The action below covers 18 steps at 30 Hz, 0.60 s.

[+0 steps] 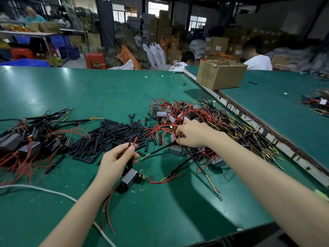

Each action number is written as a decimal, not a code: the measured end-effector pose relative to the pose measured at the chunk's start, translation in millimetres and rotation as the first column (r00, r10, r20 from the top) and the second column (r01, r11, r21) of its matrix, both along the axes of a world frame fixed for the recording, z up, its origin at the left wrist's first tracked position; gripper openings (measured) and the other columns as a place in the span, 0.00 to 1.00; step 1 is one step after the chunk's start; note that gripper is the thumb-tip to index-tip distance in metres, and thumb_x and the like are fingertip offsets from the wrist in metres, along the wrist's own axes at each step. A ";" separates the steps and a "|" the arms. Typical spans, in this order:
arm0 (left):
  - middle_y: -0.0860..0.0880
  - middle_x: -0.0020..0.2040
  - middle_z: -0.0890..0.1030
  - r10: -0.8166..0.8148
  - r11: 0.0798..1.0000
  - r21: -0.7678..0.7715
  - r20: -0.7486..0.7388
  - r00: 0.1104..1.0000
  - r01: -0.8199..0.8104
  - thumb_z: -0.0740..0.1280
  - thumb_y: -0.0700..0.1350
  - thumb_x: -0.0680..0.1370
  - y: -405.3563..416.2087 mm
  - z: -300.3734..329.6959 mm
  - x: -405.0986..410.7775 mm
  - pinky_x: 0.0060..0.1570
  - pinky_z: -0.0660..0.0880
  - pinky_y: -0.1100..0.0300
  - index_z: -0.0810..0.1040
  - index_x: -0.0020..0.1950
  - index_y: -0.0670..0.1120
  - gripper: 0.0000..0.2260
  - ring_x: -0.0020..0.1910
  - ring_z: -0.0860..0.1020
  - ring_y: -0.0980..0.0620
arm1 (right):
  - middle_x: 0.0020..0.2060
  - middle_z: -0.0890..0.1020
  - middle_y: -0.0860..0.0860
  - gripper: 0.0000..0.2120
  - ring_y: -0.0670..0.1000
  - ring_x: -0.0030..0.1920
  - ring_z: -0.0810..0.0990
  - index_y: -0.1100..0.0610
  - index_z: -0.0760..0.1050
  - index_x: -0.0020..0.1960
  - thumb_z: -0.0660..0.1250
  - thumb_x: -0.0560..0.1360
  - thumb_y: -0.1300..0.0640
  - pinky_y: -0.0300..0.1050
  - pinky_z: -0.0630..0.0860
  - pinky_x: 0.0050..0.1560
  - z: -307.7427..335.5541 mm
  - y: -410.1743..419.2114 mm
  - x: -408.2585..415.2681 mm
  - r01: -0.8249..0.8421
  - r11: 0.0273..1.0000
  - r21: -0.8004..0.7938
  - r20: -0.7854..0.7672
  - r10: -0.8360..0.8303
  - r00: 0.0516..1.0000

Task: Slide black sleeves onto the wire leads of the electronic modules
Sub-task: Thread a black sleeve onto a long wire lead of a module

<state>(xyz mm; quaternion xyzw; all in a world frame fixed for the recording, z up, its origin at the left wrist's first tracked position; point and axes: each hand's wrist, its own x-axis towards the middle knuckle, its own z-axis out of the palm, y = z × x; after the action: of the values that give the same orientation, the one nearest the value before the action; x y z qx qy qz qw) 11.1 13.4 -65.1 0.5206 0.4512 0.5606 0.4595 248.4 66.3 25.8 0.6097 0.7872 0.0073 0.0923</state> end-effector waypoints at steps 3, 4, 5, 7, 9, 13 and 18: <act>0.50 0.35 0.83 -0.013 1.000 -0.001 0.001 1.000 0.013 0.65 0.42 0.79 1.7 -1.2 -0.4 0.39 0.76 0.69 0.82 0.48 0.48 0.06 0.35 0.81 0.56 | 0.60 0.71 0.55 0.16 0.58 0.63 0.68 0.49 0.73 0.63 0.64 0.76 0.46 0.53 0.69 0.55 1.9 -10.2 -5.8 -0.082 0.996 0.041 -0.030 0.084 0.996; 0.50 0.35 0.83 -0.015 1.000 0.000 0.001 1.000 0.015 0.65 0.42 0.79 2.1 -1.5 -0.4 0.39 0.76 0.69 0.82 0.48 0.48 0.06 0.35 0.81 0.56 | 0.59 0.71 0.55 0.18 0.59 0.63 0.69 0.50 0.72 0.63 0.65 0.75 0.45 0.53 0.69 0.55 1.9 -14.6 -6.8 -0.053 0.998 0.025 -0.018 0.053 0.998; 0.50 0.36 0.83 -0.018 1.000 0.001 0.002 1.000 0.018 0.65 0.42 0.78 2.4 -1.7 -0.9 0.39 0.76 0.69 0.82 0.48 0.48 0.06 0.35 0.81 0.56 | 0.59 0.71 0.56 0.21 0.60 0.62 0.70 0.52 0.71 0.63 0.66 0.74 0.43 0.54 0.70 0.56 1.3 -19.0 -7.3 -0.002 1.000 0.010 0.015 0.002 1.000; 0.50 0.36 0.83 -0.027 1.000 0.000 0.003 1.000 0.027 0.65 0.43 0.78 3.2 -1.7 -1.2 0.40 0.76 0.68 0.82 0.48 0.49 0.06 0.36 0.81 0.55 | 0.59 0.72 0.59 0.30 0.62 0.61 0.71 0.58 0.67 0.64 0.67 0.72 0.38 0.55 0.71 0.55 -2.5 -27.7 -7.6 0.092 0.996 0.009 0.086 -0.092 0.992; 0.50 0.36 0.83 -0.032 0.999 0.001 -0.003 0.999 0.032 0.65 0.43 0.78 3.4 -1.3 -1.0 0.40 0.77 0.68 0.82 0.48 0.49 0.06 0.36 0.81 0.55 | 0.58 0.75 0.59 0.31 0.61 0.58 0.74 0.59 0.65 0.63 0.67 0.72 0.38 0.52 0.72 0.51 -9.1 -36.5 -7.6 0.134 0.991 -0.025 0.014 -0.133 0.991; 0.50 0.36 0.83 -0.035 0.999 0.009 -0.012 0.999 0.035 0.65 0.43 0.79 2.0 -0.1 0.0 0.40 0.76 0.68 0.81 0.48 0.49 0.06 0.36 0.81 0.56 | 0.51 0.77 0.57 0.26 0.59 0.51 0.77 0.60 0.63 0.63 0.68 0.75 0.46 0.53 0.76 0.50 -23.3 -49.2 -8.6 0.080 0.983 -0.166 -0.122 -0.101 0.987; 0.51 0.35 0.83 -0.037 0.999 0.011 -0.002 0.999 0.037 0.64 0.42 0.79 -0.1 1.7 1.8 0.39 0.75 0.69 0.81 0.49 0.48 0.06 0.35 0.81 0.57 | 0.52 0.79 0.51 0.28 0.56 0.53 0.76 0.53 0.63 0.65 0.71 0.72 0.45 0.48 0.67 0.48 -24.5 -49.4 5.7 -0.061 0.984 -0.168 -0.109 0.043 0.993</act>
<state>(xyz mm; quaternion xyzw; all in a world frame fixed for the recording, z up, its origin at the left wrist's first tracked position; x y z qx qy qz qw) 12.9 13.3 -63.4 0.5318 0.4388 0.5540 0.4667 254.1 16.9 1.3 0.5783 0.8043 -0.0900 0.1025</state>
